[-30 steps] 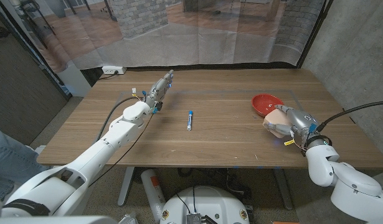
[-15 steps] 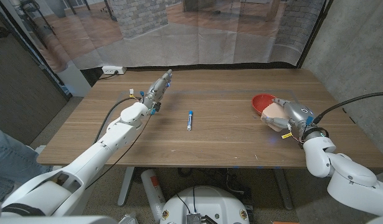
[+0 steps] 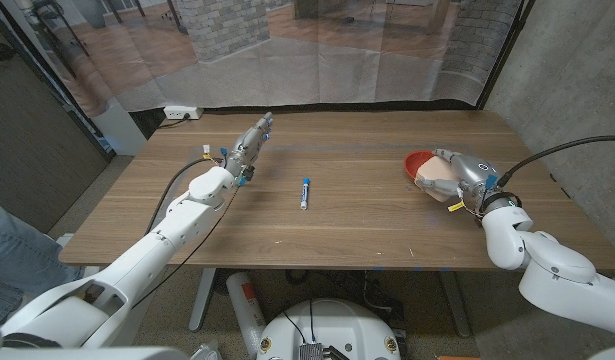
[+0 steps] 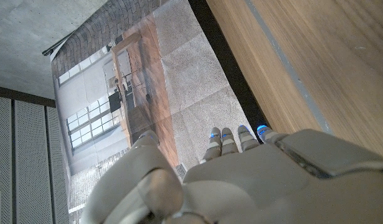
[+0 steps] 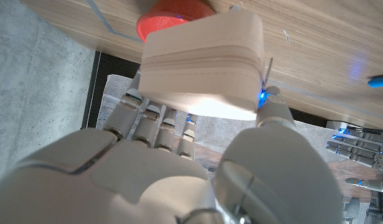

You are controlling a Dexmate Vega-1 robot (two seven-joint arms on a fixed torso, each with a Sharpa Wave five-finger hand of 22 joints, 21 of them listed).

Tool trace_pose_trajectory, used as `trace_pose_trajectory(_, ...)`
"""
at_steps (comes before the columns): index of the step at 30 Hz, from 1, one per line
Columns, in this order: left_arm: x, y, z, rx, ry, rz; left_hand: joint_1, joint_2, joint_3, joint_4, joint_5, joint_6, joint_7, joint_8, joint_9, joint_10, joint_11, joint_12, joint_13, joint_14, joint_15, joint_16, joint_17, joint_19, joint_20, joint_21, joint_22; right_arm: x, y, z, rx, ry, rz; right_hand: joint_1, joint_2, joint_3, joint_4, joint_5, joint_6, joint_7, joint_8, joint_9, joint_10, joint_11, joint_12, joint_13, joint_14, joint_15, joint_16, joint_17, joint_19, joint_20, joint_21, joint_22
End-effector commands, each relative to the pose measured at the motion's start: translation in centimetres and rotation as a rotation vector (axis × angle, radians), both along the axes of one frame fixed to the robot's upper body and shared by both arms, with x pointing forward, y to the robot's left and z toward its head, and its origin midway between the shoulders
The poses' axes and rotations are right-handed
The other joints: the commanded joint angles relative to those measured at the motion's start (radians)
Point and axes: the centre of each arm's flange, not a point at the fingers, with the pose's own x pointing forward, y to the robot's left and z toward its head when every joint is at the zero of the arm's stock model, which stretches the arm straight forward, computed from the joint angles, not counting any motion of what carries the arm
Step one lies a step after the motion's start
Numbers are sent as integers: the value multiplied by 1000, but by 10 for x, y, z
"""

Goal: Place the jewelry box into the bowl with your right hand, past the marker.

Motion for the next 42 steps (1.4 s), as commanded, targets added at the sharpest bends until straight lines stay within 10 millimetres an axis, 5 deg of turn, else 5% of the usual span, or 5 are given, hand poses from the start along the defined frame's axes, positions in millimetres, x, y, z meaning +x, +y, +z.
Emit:
trace_pose_trajectory(1,-2,5,2,-7,-18,0,4,8,-2,-3,0,6,3,1,3,6,-3,-1,3,0,1,4,4,-14,-1,6,5,18,4,14,-7,-6,12,115,126,28,29,-3,8,-3,-2,0,32,-31,4,2,29,-128,5,7,41,-61,10,5)
trace_pose_trajectory(42,-14,7,-8,-3,-16,36,8,9,-7,-5,-1,9,2,0,3,9,-3,-1,3,4,0,3,4,-14,0,5,5,68,0,47,-12,-16,32,114,133,27,34,-19,4,2,-7,1,29,-28,6,5,24,-126,-2,21,34,-62,15,7)
